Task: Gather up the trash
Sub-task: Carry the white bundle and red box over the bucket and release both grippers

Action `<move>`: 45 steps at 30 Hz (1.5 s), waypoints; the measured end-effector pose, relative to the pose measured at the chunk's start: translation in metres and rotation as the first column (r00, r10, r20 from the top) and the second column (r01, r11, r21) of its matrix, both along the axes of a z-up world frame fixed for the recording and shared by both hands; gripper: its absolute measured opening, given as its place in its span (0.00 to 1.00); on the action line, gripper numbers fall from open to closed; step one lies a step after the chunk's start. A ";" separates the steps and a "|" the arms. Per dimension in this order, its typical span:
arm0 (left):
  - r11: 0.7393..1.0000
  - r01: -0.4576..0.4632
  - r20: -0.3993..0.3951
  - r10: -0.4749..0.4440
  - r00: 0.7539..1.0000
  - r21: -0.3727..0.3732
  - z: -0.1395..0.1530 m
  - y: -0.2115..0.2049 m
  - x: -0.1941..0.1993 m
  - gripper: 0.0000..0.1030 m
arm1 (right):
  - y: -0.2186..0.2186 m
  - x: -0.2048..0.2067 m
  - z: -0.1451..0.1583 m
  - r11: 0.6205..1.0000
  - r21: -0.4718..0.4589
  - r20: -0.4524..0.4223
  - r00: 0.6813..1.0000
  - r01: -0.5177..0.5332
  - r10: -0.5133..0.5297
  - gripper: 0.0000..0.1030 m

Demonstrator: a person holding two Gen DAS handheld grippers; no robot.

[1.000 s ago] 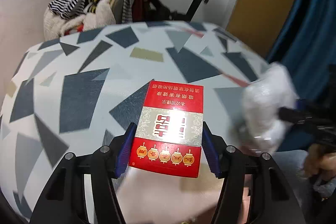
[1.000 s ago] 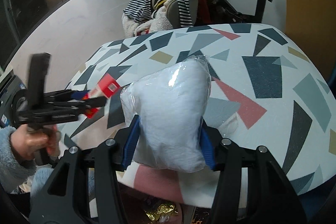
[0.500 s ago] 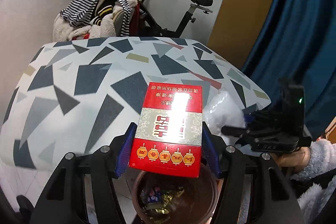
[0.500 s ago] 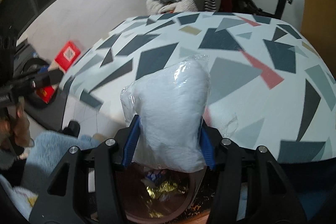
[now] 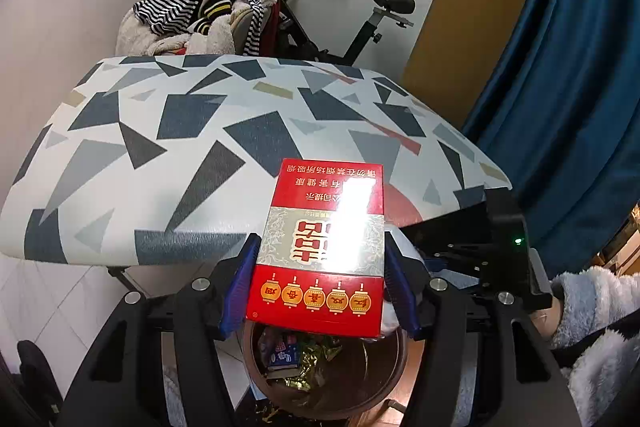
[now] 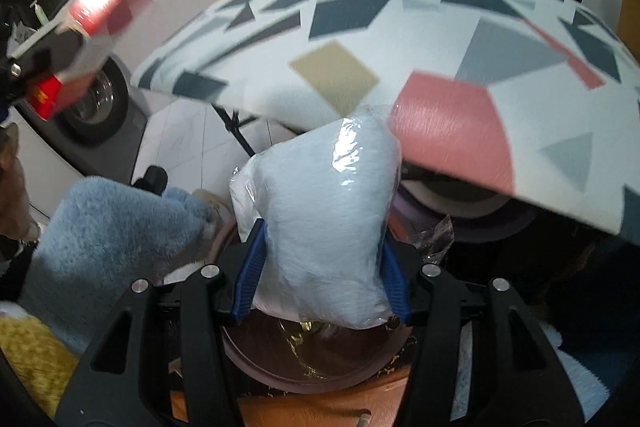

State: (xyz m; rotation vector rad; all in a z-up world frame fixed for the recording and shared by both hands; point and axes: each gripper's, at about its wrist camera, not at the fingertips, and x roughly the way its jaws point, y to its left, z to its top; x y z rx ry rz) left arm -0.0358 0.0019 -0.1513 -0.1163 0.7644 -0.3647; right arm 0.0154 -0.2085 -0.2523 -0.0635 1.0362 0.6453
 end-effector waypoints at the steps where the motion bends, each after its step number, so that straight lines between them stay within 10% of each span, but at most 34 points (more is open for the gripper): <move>1: 1.000 0.001 -0.003 -0.001 1.000 0.003 -0.002 0.000 0.000 0.56 | 0.002 -0.001 -0.006 1.000 -0.012 -0.010 1.000 -0.003 0.003 0.53; 10: 1.000 0.012 -0.019 -0.012 1.000 0.009 -0.013 -0.006 -0.002 0.56 | 0.014 -0.003 -0.022 0.997 -0.057 -0.036 0.998 -0.046 0.044 0.55; 24: 0.999 0.031 -0.053 -0.028 0.998 0.041 -0.035 -0.010 -0.003 0.56 | -0.013 -0.007 -0.001 0.997 0.020 0.098 0.992 0.077 -0.078 0.88; 45: 0.990 0.127 -0.224 -0.110 0.968 0.063 -0.095 -0.041 0.011 0.68 | -0.042 0.009 0.010 0.981 0.048 0.112 0.975 0.188 -0.193 0.91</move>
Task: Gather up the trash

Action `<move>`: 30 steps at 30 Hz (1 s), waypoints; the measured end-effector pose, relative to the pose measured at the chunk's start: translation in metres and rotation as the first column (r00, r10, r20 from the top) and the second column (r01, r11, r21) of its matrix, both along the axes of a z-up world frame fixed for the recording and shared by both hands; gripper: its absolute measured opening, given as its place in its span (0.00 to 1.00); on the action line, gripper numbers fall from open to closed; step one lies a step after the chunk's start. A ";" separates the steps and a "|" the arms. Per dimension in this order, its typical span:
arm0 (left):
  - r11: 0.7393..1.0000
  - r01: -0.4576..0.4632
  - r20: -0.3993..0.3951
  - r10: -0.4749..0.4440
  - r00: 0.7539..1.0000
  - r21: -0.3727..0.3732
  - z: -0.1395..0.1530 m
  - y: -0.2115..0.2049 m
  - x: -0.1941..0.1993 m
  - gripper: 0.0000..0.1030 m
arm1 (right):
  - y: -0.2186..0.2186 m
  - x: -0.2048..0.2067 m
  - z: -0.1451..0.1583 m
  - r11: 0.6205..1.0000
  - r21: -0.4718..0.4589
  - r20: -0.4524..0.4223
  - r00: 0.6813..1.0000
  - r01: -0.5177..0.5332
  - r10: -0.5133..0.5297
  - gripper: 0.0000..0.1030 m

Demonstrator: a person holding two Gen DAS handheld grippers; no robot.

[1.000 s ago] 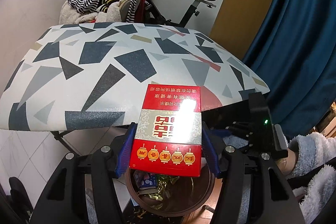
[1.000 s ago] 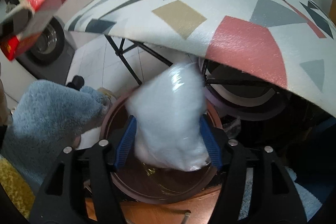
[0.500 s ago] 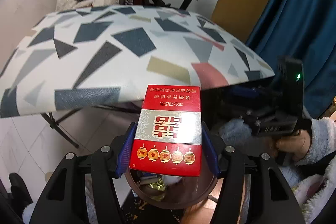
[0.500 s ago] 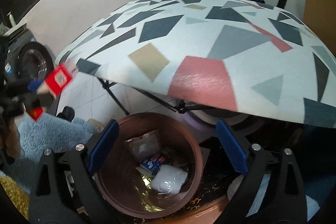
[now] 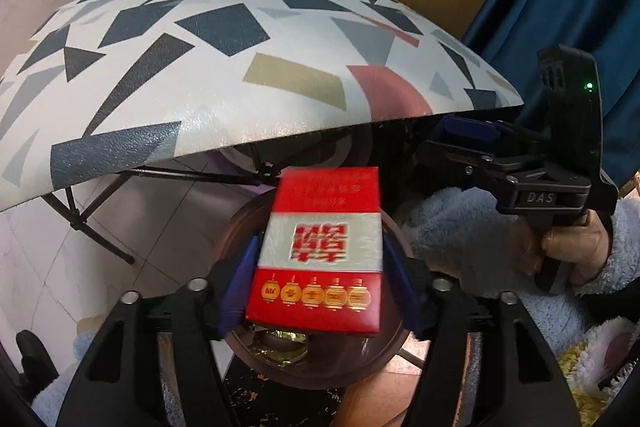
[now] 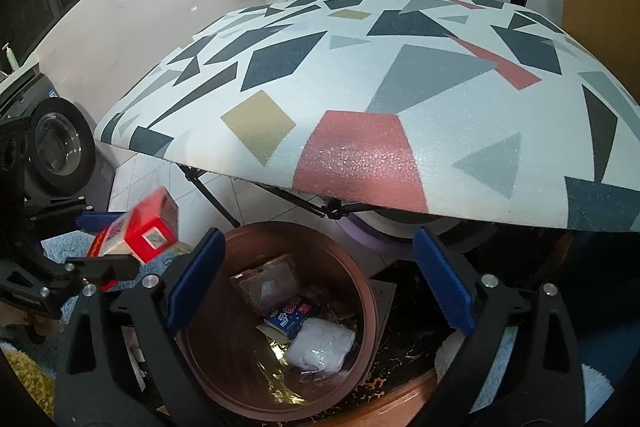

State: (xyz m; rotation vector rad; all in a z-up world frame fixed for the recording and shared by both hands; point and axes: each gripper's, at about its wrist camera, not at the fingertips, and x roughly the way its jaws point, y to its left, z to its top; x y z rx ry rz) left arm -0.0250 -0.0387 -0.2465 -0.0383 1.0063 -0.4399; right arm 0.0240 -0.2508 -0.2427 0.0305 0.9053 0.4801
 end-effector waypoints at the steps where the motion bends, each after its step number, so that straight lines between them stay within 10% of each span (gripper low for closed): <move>1: 1.000 -0.004 0.008 0.004 1.000 -0.001 0.002 0.001 0.000 0.71 | 0.000 0.000 0.000 1.000 -0.002 -0.002 1.000 -0.002 0.002 0.91; 5: 0.999 -0.039 0.049 0.037 0.998 0.038 0.011 0.004 0.001 0.90 | 0.002 -0.001 -0.001 1.000 -0.006 -0.002 1.000 -0.001 0.001 0.91; 19: 0.975 -0.186 0.199 0.159 0.967 0.125 0.054 0.028 0.004 0.93 | 0.005 0.000 0.006 0.999 -0.035 -0.003 1.000 0.012 -0.012 0.94; 30: 0.964 -0.246 0.454 0.174 0.874 0.105 0.164 0.035 0.011 0.94 | 0.012 0.011 0.116 0.997 -0.076 0.176 0.984 0.026 -0.012 0.94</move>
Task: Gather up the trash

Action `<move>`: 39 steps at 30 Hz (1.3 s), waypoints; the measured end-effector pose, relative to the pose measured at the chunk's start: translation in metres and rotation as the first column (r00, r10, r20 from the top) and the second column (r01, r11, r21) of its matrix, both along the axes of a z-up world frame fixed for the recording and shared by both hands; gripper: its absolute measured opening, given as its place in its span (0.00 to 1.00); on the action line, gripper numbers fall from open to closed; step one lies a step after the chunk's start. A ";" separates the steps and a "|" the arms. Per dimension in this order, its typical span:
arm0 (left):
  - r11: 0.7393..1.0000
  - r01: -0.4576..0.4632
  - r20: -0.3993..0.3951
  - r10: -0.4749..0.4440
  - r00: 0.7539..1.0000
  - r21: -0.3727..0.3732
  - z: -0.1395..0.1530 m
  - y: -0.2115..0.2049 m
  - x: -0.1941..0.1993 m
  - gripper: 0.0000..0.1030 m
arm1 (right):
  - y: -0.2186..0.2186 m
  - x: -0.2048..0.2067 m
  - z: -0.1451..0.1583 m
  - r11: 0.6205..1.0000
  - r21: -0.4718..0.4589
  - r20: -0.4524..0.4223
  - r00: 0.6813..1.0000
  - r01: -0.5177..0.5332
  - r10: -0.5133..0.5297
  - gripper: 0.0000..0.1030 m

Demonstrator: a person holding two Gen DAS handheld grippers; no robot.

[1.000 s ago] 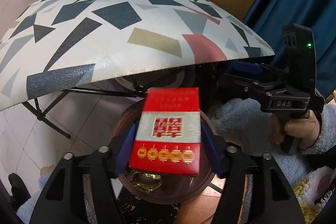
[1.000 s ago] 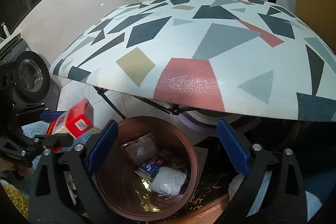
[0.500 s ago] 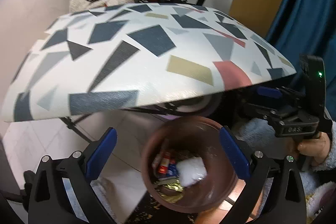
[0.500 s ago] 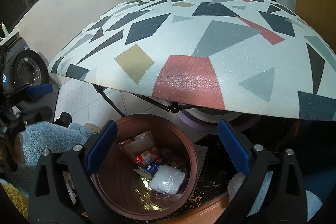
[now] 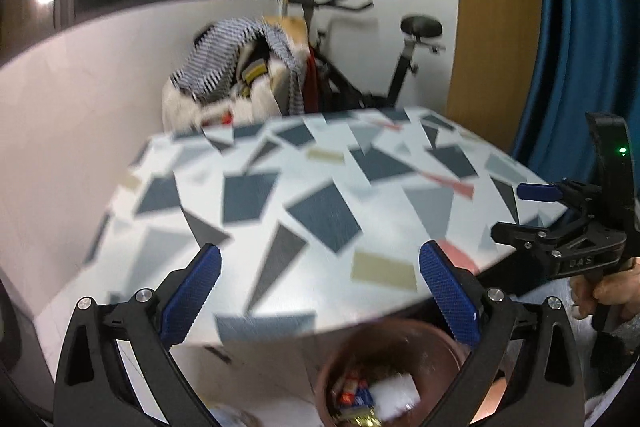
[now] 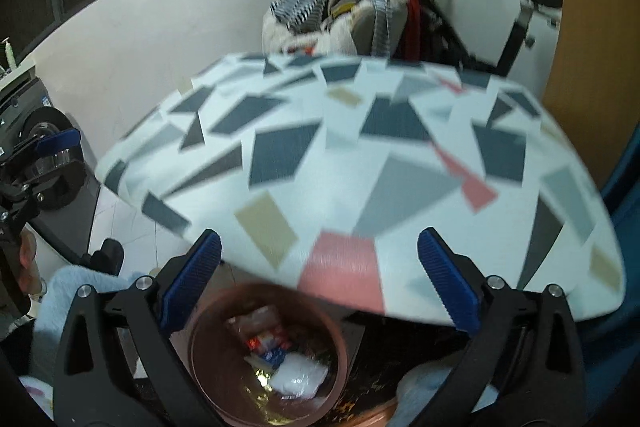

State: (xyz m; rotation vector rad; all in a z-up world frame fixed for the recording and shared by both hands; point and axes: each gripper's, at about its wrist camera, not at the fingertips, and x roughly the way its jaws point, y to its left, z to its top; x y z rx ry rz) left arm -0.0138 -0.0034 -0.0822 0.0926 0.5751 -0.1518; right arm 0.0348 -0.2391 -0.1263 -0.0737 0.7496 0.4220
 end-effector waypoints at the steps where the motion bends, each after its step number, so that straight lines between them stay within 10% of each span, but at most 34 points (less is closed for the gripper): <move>1: 1.000 -0.004 0.019 0.004 1.000 0.008 0.009 -0.001 0.000 0.94 | 0.001 0.002 0.008 1.000 -0.005 0.012 1.000 -0.002 0.002 0.94; 13: 0.999 -0.034 0.072 0.036 0.997 -0.028 0.055 0.006 -0.007 0.94 | 0.008 0.003 0.088 0.999 -0.017 0.106 0.994 -0.036 0.037 0.94; 39: 0.996 -0.088 0.074 0.087 0.993 0.002 0.061 0.015 -0.015 0.94 | 0.013 -0.004 0.109 0.999 -0.014 0.132 0.990 -0.044 0.046 0.94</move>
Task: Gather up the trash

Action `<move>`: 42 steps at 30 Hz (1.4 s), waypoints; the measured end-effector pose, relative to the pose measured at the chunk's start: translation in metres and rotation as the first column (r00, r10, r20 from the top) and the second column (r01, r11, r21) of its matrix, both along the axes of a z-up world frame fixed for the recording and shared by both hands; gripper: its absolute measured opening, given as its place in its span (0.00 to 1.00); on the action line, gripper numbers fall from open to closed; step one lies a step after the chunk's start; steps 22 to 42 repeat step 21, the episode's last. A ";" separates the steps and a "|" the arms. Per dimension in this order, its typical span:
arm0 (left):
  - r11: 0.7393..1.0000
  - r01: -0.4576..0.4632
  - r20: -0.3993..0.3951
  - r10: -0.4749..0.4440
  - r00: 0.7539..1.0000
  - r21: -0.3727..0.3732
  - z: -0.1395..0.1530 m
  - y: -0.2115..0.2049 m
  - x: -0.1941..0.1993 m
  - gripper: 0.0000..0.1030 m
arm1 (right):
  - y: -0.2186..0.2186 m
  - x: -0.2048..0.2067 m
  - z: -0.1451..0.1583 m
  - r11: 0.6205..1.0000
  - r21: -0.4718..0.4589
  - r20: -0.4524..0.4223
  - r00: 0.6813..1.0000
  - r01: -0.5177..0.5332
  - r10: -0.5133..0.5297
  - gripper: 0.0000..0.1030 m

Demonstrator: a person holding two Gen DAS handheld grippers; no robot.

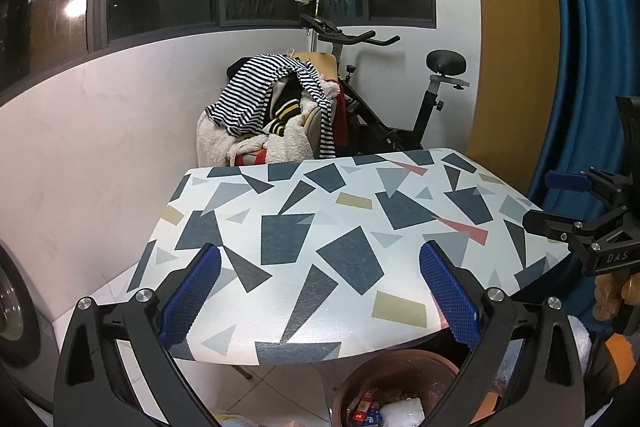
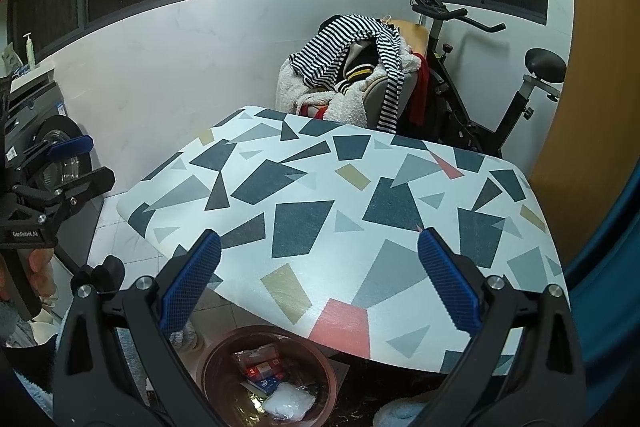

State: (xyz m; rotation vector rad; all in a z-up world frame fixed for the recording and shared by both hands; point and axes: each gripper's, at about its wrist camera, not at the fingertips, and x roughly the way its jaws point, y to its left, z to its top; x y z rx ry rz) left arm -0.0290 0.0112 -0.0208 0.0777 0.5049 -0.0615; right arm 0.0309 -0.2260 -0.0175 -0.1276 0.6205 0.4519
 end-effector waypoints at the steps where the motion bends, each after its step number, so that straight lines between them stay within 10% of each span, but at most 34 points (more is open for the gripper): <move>1: 1.000 0.002 -0.001 -0.002 1.000 0.001 0.000 -0.001 0.000 0.94 | 0.001 -0.001 0.000 1.000 -0.001 0.001 1.000 0.000 0.000 0.94; 42: 1.000 -0.009 -0.021 0.009 1.000 0.004 -0.003 -0.001 0.001 0.94 | 0.004 -0.003 -0.001 1.000 -0.001 0.001 1.000 -0.001 0.001 0.94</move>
